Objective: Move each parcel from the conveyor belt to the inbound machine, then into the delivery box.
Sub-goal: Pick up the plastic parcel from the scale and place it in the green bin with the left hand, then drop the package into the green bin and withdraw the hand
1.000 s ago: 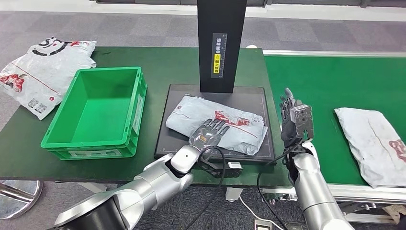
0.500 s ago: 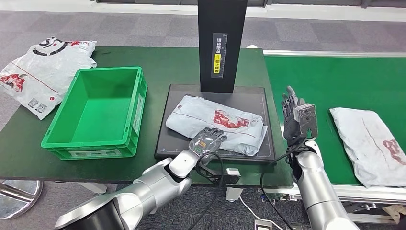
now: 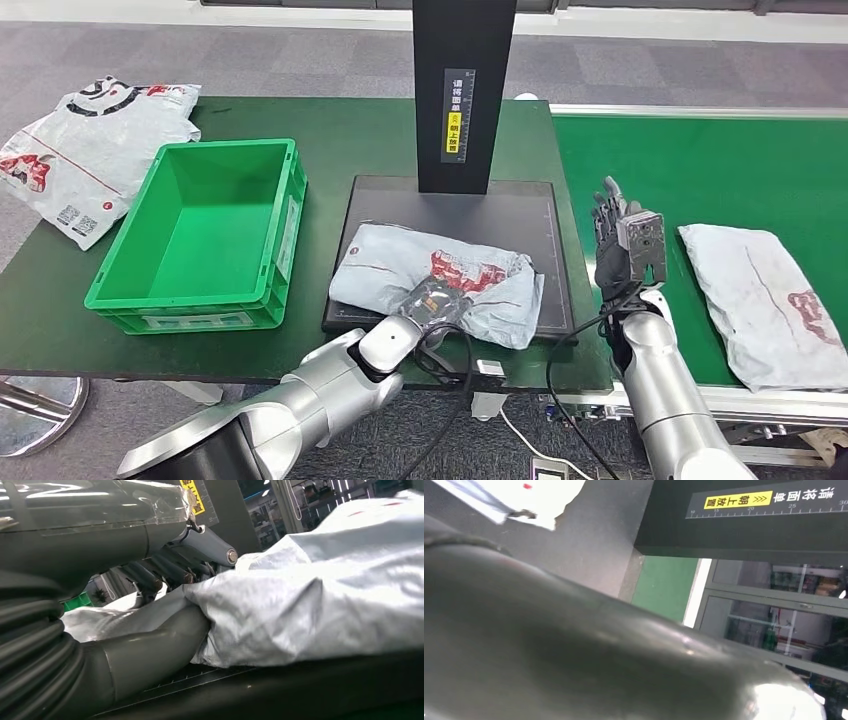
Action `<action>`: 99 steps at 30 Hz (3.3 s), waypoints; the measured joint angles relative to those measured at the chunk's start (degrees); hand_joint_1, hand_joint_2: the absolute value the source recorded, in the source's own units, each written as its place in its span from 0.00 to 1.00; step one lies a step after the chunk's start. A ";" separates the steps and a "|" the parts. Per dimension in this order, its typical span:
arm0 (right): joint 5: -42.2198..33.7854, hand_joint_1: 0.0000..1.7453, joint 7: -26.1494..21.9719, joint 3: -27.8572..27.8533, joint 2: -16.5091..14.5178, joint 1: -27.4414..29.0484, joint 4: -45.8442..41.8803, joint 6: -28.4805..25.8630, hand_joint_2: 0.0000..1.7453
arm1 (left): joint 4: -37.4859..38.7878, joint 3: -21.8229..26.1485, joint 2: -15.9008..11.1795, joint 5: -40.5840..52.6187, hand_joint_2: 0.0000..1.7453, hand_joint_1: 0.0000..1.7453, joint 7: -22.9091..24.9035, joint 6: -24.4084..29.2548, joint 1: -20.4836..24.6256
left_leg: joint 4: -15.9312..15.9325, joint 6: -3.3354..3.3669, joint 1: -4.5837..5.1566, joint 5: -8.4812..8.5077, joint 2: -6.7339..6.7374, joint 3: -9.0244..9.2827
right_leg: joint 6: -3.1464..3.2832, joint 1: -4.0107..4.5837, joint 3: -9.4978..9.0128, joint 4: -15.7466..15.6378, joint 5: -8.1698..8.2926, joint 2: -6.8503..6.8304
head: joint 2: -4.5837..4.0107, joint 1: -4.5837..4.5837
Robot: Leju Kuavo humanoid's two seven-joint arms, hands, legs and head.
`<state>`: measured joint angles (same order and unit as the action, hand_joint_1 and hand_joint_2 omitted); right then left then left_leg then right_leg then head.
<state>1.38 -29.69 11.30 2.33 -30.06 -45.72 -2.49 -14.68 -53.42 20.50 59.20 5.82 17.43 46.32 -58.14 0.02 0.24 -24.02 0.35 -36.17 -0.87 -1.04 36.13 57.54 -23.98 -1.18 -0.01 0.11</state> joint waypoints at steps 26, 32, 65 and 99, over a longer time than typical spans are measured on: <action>-1.40 0.00 -0.90 0.00 0.25 -5.45 7.73 -0.46 0.00 | -5.40 7.01 -3.86 8.76 1.00 1.00 5.01 22.31 12.77 | 0.00 -0.04 -0.01 0.06 -0.03 -0.04 | 0.02 0.01 0.02 0.03 0.03 -0.01 | -0.01 0.00; -1.39 0.00 -0.93 0.00 0.23 -6.03 8.74 -0.46 0.00 | -6.34 7.72 -4.54 9.04 1.00 1.00 5.08 22.46 12.89 | 0.00 -0.04 -0.01 0.05 -0.03 -0.06 | 0.02 0.01 0.02 0.02 0.03 -0.02 | -0.01 0.00; -1.29 0.00 0.60 -2.31 1.22 -1.25 9.97 -8.66 0.00 | -3.85 17.23 -22.92 28.90 1.00 1.00 23.89 18.74 22.83 | 0.00 -0.18 -0.16 0.13 -0.02 -0.15 | 0.18 0.15 0.16 0.08 0.03 0.02 | 0.00 0.00; -0.95 0.00 4.25 -6.99 3.21 5.99 -0.58 -7.39 0.00 | 0.20 17.42 -23.04 28.77 1.00 0.00 25.65 -17.32 20.90 | 0.00 -0.22 -0.17 0.11 0.08 -0.16 | 0.18 0.16 0.23 0.06 0.03 0.11 | 0.00 0.01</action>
<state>0.43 -25.44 4.31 5.54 -24.08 -46.31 -9.88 -14.47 -36.00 -2.54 87.97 31.48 0.11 67.21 -58.13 -0.21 0.07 -23.91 0.43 -36.34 -0.69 -0.88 36.36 57.60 -23.95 -1.06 -0.01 0.11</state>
